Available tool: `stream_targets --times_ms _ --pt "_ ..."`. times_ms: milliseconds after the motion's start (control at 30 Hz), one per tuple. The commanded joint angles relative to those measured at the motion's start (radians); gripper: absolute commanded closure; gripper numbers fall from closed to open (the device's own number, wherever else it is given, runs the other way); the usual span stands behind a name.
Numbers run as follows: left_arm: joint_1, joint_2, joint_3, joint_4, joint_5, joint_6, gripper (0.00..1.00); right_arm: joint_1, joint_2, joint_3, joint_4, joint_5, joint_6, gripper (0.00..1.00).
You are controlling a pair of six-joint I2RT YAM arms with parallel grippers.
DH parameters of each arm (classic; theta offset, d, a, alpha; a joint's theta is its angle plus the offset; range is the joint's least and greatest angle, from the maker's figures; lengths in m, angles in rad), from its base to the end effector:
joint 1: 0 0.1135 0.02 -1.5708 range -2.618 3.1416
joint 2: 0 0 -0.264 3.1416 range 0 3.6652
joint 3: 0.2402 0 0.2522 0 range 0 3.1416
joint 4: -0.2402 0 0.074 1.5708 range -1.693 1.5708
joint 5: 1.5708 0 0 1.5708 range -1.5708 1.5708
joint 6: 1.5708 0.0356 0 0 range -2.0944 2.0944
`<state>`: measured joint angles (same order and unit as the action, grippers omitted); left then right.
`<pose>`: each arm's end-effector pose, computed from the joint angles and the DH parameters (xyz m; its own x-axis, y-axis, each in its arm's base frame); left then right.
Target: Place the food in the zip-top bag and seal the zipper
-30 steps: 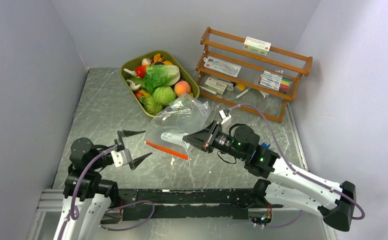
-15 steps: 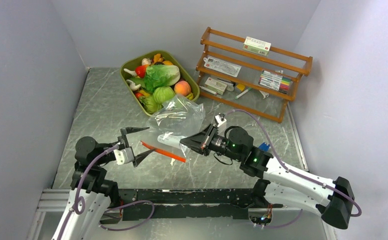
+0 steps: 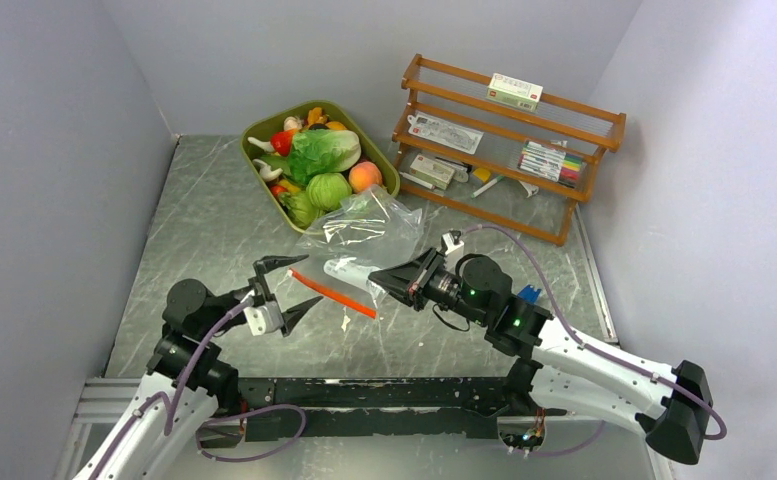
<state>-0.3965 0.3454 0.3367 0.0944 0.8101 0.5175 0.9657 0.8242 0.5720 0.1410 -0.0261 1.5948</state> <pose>0.0963 -0.0683 0.2692 0.5297 0.1480 -0.8352 0.7709 0.3268 0.5468 0.1140 0.1665 0.2921 -0.8352 0.5494 0.0268 0.0832 0.0781 0.9935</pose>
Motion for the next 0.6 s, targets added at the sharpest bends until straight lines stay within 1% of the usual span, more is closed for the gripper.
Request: stream_targets --times_ms 0,67,300,567 --pt "-0.038 0.029 0.020 0.025 -0.036 0.098 0.22 -0.006 -0.005 0.013 -0.013 0.025 0.024 1.00" --pt "-0.057 0.051 0.035 0.010 -0.048 0.124 0.24 -0.007 0.000 0.009 0.002 0.019 0.031 1.00" --pt "-0.099 0.051 0.020 -0.002 -0.079 0.176 0.24 -0.006 0.010 0.007 0.019 0.008 0.050 1.00" --pt "-0.112 0.062 0.012 0.000 -0.120 0.245 0.27 -0.006 0.010 0.003 0.030 -0.007 0.063 1.00"
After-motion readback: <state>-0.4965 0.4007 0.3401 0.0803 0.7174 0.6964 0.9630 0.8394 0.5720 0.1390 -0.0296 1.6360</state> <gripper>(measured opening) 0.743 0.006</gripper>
